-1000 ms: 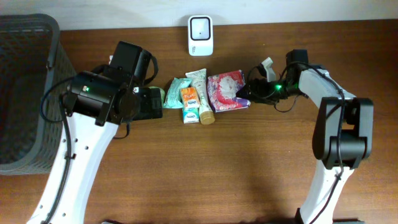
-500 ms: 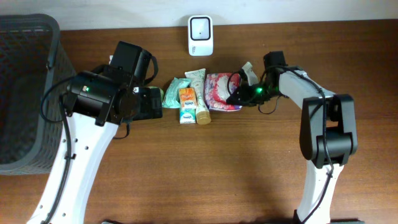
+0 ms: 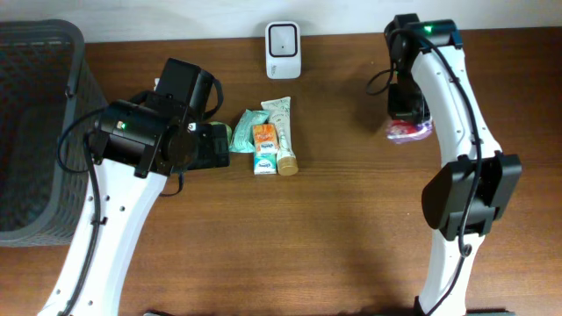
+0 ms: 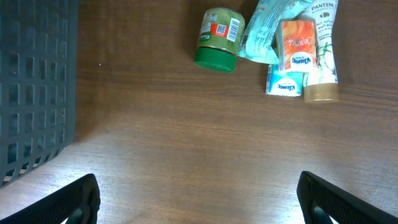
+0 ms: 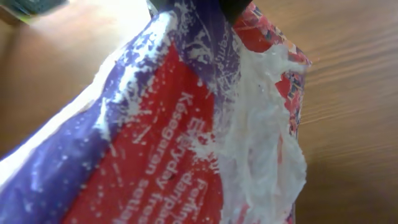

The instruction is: Scan the item barcode

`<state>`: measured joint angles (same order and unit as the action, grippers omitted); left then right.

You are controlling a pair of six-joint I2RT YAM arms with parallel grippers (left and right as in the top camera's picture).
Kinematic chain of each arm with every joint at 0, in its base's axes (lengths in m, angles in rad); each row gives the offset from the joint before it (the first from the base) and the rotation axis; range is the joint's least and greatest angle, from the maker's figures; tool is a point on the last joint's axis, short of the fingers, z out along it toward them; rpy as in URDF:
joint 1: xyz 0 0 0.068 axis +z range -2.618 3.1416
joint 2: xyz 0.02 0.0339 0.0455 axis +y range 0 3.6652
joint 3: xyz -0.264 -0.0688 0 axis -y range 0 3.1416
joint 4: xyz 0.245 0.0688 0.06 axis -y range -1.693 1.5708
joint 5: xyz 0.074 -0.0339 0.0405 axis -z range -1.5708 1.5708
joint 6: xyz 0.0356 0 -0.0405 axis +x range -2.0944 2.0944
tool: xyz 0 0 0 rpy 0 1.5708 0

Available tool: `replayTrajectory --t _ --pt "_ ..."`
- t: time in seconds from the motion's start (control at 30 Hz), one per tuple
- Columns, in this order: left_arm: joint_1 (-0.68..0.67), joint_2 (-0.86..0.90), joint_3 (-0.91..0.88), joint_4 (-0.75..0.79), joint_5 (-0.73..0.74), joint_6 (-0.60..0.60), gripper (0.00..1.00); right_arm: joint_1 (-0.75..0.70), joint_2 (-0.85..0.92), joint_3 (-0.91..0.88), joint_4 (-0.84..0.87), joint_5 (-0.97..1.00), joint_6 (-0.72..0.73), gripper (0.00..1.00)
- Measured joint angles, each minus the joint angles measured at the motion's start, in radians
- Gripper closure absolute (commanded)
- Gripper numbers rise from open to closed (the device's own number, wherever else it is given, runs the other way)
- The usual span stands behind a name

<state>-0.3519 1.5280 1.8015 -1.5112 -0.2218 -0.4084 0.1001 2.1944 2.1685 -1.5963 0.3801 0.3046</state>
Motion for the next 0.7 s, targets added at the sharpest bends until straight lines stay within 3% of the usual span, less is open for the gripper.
replayTrajectory --t 0.13,0.3,0.33,0.4,0.5,0.57,0.63,0.7 --pt "0.0 0.0 0.0 0.0 0.0 0.0 0.01 0.005 0.002 -0.144 0.087 0.097 0.028 0.95" --pt "0.0 0.0 0.0 0.0 0.0 0.0 0.01 0.055 0.015 -0.324 0.217 0.159 0.034 0.78" --pt "0.0 0.0 0.0 0.0 0.0 0.0 0.01 0.082 0.015 -0.324 0.233 0.17 0.035 0.58" --pt "0.0 0.0 0.0 0.0 0.0 0.0 0.01 0.151 0.015 -0.324 0.264 0.164 0.035 0.39" --pt "0.0 0.0 0.0 0.0 0.0 0.0 0.01 0.291 0.015 -0.324 0.35 0.018 0.031 0.25" --pt "0.0 0.0 0.0 0.0 0.0 0.0 0.01 0.353 0.015 -0.318 0.355 -0.065 0.034 0.23" --pt "0.0 0.0 0.0 0.0 0.0 0.0 0.01 0.378 0.018 -0.262 0.32 -0.134 0.034 0.06" --pt "0.0 0.0 0.0 0.0 0.0 0.0 0.01 0.357 0.019 -0.139 0.253 -0.179 0.031 0.04"
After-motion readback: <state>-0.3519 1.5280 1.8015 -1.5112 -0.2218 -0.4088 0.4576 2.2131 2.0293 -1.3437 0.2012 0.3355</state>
